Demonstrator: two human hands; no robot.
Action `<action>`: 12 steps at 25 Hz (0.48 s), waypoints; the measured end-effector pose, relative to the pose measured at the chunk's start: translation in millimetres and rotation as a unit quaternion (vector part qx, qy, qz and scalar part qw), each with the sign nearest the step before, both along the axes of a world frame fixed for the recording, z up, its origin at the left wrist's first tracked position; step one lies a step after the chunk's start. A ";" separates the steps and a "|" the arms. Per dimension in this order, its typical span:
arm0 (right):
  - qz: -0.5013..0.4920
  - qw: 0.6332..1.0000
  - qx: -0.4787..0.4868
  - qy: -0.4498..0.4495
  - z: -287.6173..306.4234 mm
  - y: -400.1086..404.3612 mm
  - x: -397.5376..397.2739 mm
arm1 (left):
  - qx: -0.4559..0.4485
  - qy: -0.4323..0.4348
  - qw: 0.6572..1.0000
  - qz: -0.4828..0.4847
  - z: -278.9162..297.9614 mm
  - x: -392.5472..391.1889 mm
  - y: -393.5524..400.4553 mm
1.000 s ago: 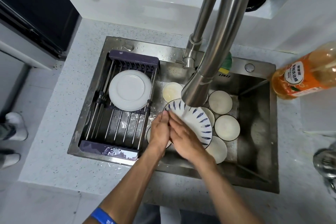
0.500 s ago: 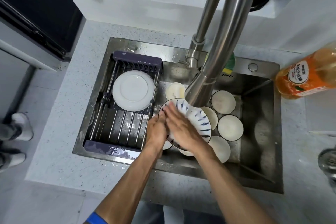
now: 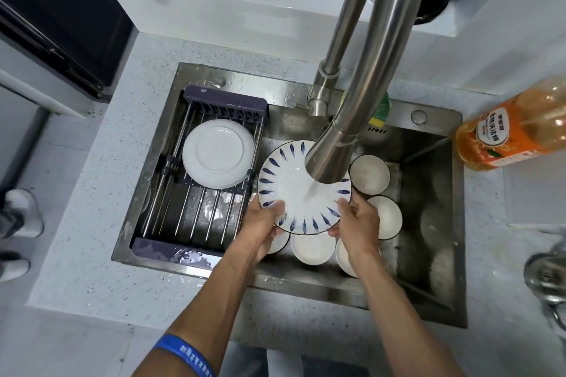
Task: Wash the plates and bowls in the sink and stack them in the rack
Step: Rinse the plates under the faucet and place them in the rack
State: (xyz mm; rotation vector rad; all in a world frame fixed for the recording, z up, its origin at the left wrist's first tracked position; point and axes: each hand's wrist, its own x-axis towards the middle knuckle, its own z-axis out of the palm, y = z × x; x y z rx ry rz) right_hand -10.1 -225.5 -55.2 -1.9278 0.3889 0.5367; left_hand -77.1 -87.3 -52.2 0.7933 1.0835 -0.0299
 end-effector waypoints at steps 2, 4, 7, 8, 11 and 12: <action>-0.065 0.995 0.070 0.034 -0.6 7.0 -22.7 | 0.037 0.033 0.997 0.053 3.5 1.3 -17.3; -0.135 0.976 0.136 0.103 -1.6 10.0 -24.6 | 0.046 0.021 0.998 0.028 12.3 4.1 -11.7; -0.131 0.980 0.111 0.098 -9.4 14.1 -13.2 | 0.148 0.021 0.987 -0.059 10.7 6.4 9.0; -0.133 0.978 0.121 0.109 -10.8 14.9 -15.5 | 0.186 0.027 0.982 -0.030 12.4 4.3 9.9; -0.110 0.973 0.110 0.170 -5.8 15.1 -14.6 | 0.171 0.004 0.984 -0.047 14.5 -1.1 8.7; -0.083 0.977 0.107 0.167 -8.0 11.5 -7.4 | 0.147 -0.001 0.986 -0.076 9.4 -1.3 13.7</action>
